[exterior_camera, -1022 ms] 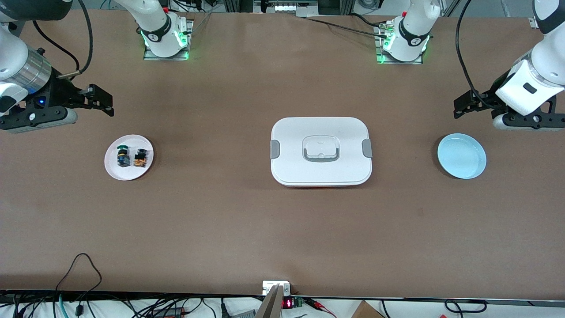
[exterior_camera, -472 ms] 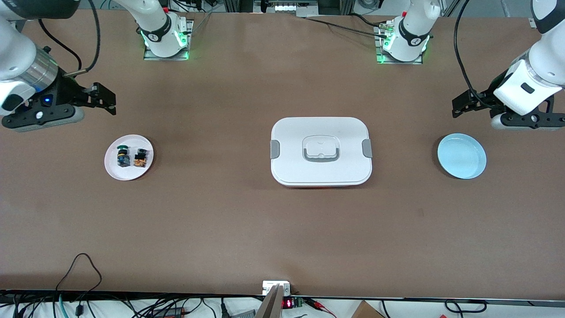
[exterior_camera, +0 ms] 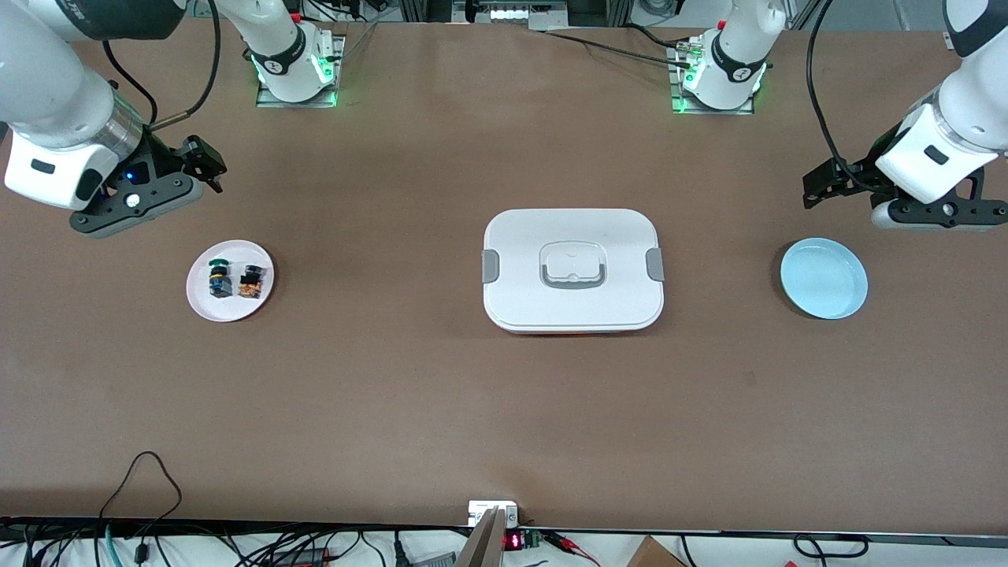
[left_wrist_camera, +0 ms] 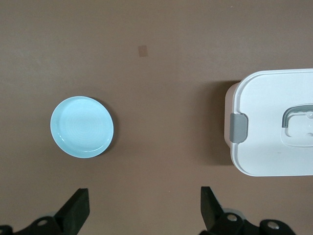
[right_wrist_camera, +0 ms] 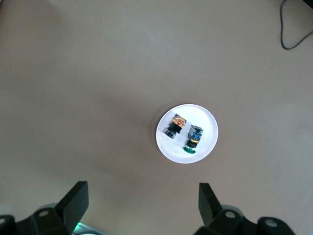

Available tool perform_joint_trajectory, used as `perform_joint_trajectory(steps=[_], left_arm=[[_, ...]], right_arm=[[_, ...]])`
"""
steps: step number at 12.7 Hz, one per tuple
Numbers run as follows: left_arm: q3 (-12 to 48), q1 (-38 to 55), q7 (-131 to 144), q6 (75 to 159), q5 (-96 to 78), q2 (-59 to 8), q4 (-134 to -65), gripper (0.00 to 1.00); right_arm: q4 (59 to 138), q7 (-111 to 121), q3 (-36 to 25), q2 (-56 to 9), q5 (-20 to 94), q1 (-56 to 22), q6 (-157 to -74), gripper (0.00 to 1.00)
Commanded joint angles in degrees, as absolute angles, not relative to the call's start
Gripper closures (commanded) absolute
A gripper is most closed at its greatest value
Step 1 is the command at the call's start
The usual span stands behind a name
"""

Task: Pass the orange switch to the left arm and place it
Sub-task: 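Move the right gripper down over the orange switch on the white plate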

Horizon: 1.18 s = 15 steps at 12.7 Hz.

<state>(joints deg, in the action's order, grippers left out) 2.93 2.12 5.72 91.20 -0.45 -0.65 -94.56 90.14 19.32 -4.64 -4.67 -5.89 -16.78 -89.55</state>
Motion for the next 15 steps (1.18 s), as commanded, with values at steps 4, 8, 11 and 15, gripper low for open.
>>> perform_joint_trajectory(steps=[4,8,11,15], left_arm=[[3.07,1.93,6.42,89.74,0.62,-1.41,-92.64,0.0],[3.08,1.93,6.33,89.74,0.62,-1.41,-92.55,0.0],[3.16,2.02,6.42,89.65,0.62,-1.41,-92.55,0.0],[3.34,2.37,6.42,89.82,0.7,-1.49,-92.46,0.0]], right_arm=[[89.3,37.67,-5.1,-9.22,-6.33,-13.37,-92.28,0.0],[89.47,53.39,-5.1,-14.75,-6.33,-10.29,-95.61,0.0],[90.52,65.89,-5.1,-18.36,-4.75,-7.92,-98.69,0.0],[98.67,72.51,-5.01,-20.04,-1.15,-6.07,-109.39,0.0]])
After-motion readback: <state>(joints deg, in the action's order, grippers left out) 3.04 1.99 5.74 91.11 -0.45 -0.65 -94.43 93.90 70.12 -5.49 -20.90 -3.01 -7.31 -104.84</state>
